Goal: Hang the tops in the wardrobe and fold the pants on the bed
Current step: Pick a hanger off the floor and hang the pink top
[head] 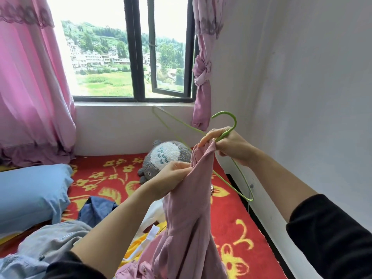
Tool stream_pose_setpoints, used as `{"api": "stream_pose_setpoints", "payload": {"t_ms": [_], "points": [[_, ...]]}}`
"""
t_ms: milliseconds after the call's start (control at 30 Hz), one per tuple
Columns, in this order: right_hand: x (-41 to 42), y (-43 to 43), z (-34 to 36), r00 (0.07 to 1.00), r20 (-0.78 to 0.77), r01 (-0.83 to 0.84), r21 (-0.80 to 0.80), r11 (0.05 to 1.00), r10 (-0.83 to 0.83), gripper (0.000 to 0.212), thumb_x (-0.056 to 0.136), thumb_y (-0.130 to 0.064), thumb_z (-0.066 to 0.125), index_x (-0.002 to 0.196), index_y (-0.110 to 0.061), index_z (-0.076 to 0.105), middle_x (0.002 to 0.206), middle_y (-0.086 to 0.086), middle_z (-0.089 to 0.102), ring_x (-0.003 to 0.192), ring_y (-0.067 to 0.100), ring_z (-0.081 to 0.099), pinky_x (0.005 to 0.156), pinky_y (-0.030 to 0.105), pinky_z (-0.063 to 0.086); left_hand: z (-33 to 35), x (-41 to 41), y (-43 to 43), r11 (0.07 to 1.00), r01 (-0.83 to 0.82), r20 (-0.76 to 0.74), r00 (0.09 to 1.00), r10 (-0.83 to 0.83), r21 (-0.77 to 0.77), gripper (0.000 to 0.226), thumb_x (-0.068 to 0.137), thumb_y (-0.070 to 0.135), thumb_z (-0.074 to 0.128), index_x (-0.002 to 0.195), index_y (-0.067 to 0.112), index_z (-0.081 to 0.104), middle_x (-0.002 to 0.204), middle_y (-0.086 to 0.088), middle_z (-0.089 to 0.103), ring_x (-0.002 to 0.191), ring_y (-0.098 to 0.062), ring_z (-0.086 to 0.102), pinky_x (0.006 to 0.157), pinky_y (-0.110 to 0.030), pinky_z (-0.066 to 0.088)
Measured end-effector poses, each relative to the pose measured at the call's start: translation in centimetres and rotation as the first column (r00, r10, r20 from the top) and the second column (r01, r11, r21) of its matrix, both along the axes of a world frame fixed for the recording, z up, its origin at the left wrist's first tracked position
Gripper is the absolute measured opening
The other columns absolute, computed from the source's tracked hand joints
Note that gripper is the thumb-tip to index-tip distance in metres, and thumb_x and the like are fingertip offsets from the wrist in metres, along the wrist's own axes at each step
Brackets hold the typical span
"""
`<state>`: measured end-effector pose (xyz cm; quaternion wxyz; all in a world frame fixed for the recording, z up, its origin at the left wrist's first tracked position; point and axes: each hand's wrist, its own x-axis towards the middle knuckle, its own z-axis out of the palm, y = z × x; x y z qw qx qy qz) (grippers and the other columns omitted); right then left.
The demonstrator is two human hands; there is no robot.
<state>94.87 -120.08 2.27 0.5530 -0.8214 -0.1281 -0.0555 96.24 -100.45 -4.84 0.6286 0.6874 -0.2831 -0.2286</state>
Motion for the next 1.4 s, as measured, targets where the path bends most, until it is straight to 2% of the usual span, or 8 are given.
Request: {"api": "stream_pose_setpoints", "payload": {"t_ms": [367,667,867,1000,1100,1200,1300,1400], "points": [[0.1,0.7,-3.0,0.968,-0.244,0.098,0.152,0.984,-0.058,0.041,0.068,-0.053,0.074,0.091,-0.020,0.066,0.070,-0.008,0.034,0.052,0.006,0.024,0.039,0.018,0.021,4.0,1.6,1.0,0.840,-0.538,0.486,0.719,0.497,-0.063,0.048,0.085,0.017,0.063,0.047,0.011,0.034,0.050,0.004,0.030,0.047,-0.010,0.028,0.046,-0.024,0.025],[-0.8,4.4,-5.2,0.969,-0.229,-0.080,0.066,0.995,0.093,0.014,0.077,-0.022,0.078,0.085,-0.011,0.075,0.058,-0.013,0.063,0.043,-0.004,0.047,0.041,0.009,0.033,8.3,2.7,2.2,0.748,-0.657,0.820,0.377,0.431,-0.092,0.052,0.088,0.036,0.064,0.040,0.020,0.052,0.057,0.010,0.046,0.049,-0.005,0.043,0.054,-0.011,0.031],[0.4,3.3,-1.9,0.993,-0.110,0.057,0.084,0.995,-0.048,0.014,0.088,-0.015,0.066,0.076,-0.016,0.074,0.050,-0.010,0.050,0.042,0.002,0.034,0.040,0.020,0.024,12.1,2.8,4.7,0.707,-0.685,0.695,0.422,0.583,-0.177,0.051,0.086,0.036,0.067,0.044,0.013,0.052,0.035,0.009,0.042,0.033,-0.003,0.040,0.042,-0.008,0.030],[1.8,1.3,2.2,0.927,0.111,0.326,0.236,0.915,-0.359,0.017,0.096,-0.017,0.056,0.106,-0.014,0.070,0.052,-0.014,0.051,0.042,0.000,0.041,0.038,0.015,0.032,14.1,2.6,7.2,0.715,-0.635,0.538,0.508,0.672,-0.293,0.033,0.076,0.036,0.078,0.060,0.020,0.054,0.052,0.015,0.059,0.044,0.005,0.053,0.043,-0.011,0.040],[2.1,1.6,4.5,0.864,0.294,0.292,0.371,0.882,-0.409,0.020,0.097,-0.017,0.053,0.093,-0.028,0.069,0.074,-0.010,0.066,0.069,0.007,0.060,0.066,0.025,0.050,14.0,2.5,8.0,0.814,-0.558,0.503,0.664,0.553,-0.159,0.043,0.064,0.031,0.087,0.092,0.026,0.056,0.088,0.005,0.064,0.069,0.000,0.062,0.054,-0.013,0.048],[2.3,2.1,5.3,0.768,0.416,0.345,0.372,0.862,-0.487,0.012,0.093,-0.016,0.055,0.093,-0.019,0.067,0.088,0.005,0.067,0.083,0.014,0.060,0.079,0.037,0.050,13.0,2.8,9.2,0.840,-0.528,0.519,0.757,0.397,0.128,0.028,0.066,0.021,0.085,0.086,0.024,0.066,0.077,0.005,0.068,0.070,-0.008,0.064,0.058,-0.014,0.051],[2.3,2.5,4.9,0.696,0.472,0.430,0.329,0.841,-0.540,0.011,0.081,-0.026,0.050,0.071,-0.027,0.053,0.075,-0.002,0.053,0.069,0.009,0.046,0.062,0.026,0.041,11.7,3.8,10.3,0.614,-0.776,0.708,0.516,0.481,0.148,0.018,0.074,0.019,0.074,0.058,0.018,0.065,0.050,0.006,0.057,0.055,-0.011,0.057,0.047,-0.017,0.040],[2.0,2.7,4.7,0.621,0.518,0.510,0.303,0.805,-0.588,0.018,0.081,-0.030,0.044,0.065,-0.035,0.037,0.071,-0.010,0.040,0.062,0.000,0.036,0.055,0.014,0.032,10.2,4.7,10.9,0.481,-0.872,0.716,0.280,0.640,-0.088,0.012,0.081,0.028,0.063,0.071,0.023,0.066,0.056,0.010,0.058,0.056,-0.005,0.055,0.047,-0.017,0.037]]}}
